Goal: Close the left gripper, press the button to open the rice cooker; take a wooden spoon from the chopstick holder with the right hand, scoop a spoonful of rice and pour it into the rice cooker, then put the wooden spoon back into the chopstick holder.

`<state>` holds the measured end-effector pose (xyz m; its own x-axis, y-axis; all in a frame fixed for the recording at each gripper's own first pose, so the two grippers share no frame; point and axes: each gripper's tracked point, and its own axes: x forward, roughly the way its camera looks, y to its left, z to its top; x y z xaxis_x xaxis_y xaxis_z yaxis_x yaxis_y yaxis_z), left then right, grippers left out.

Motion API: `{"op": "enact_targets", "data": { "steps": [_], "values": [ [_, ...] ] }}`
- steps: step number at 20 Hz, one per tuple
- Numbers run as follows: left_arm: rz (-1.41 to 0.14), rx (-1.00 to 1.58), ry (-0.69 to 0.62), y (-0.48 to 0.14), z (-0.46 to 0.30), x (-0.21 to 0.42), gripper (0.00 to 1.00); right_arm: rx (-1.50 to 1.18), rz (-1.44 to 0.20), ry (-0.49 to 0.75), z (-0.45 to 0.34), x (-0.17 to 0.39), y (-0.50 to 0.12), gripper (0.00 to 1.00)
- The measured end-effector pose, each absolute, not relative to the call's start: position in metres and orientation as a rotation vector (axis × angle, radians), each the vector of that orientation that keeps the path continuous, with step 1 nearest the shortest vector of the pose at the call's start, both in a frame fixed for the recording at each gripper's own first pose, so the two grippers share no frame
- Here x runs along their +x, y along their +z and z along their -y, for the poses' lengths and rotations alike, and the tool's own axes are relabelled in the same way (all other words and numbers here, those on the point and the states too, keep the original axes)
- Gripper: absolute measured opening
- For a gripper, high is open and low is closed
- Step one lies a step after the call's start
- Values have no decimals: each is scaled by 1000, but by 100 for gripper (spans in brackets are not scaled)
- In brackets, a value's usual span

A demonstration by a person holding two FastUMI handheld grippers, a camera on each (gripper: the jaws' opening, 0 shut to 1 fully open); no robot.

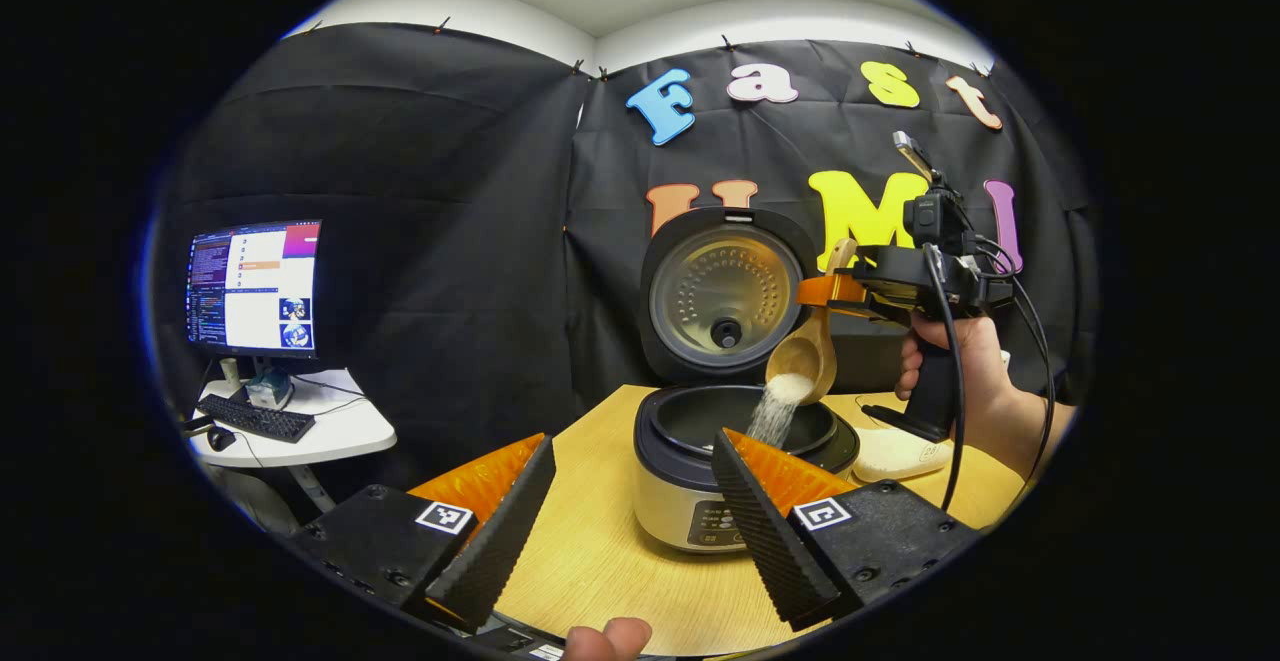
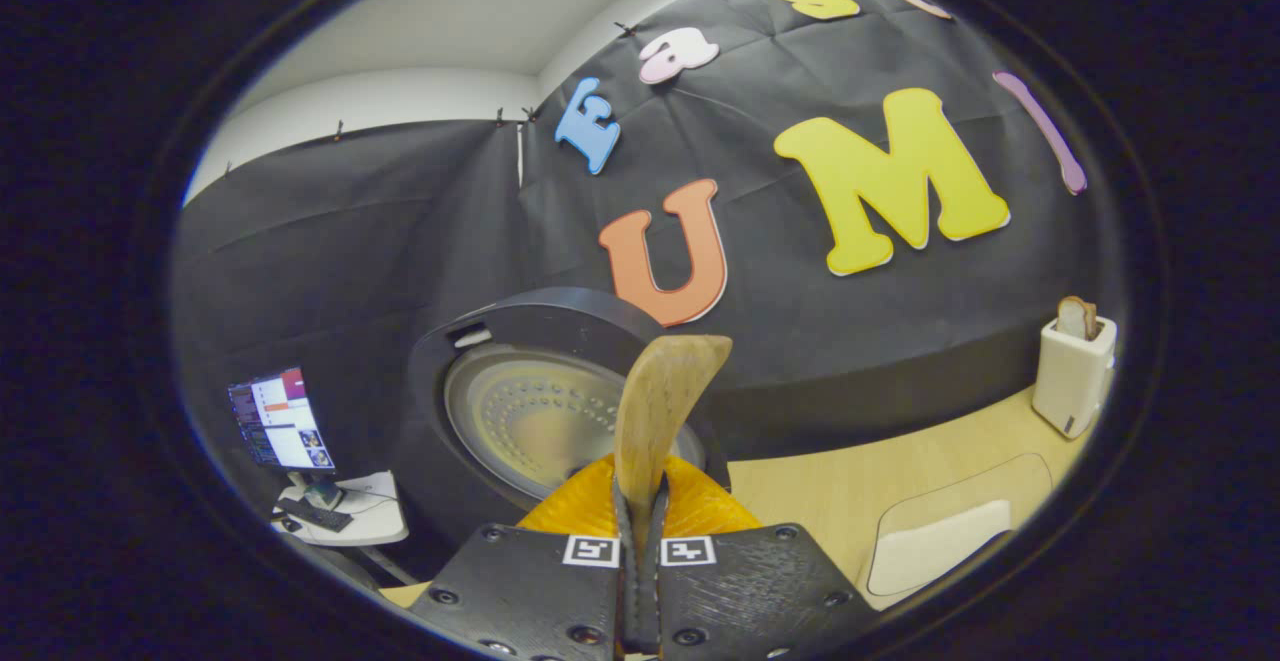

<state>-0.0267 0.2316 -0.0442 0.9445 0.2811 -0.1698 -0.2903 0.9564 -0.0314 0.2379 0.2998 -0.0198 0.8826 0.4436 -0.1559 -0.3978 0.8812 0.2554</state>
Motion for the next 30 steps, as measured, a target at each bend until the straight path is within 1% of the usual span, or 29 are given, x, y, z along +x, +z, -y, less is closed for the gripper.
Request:
{"op": "enact_targets", "data": {
  "steps": [10, 13, 19, 24, 30],
  "values": [
    [-147, -76, 282, -38, -233, -28, 100, -48, -107, 504, -330, 223, -15, 1],
    [-141, -81, 286, -37, -234, -30, 100, -119, -103, 536, -342, 219, -17, 0],
    [-136, -77, 275, -34, -231, -30, 100, -312, -21, 551, -356, 208, -10, 1],
    [-132, -85, 273, -32, -230, -31, 100, -290, -20, 555, -353, 205, -2, 0],
    [-122, -75, 268, -26, -224, -31, 100, -160, -57, 545, -337, 202, 8, 0]
  ]
}}
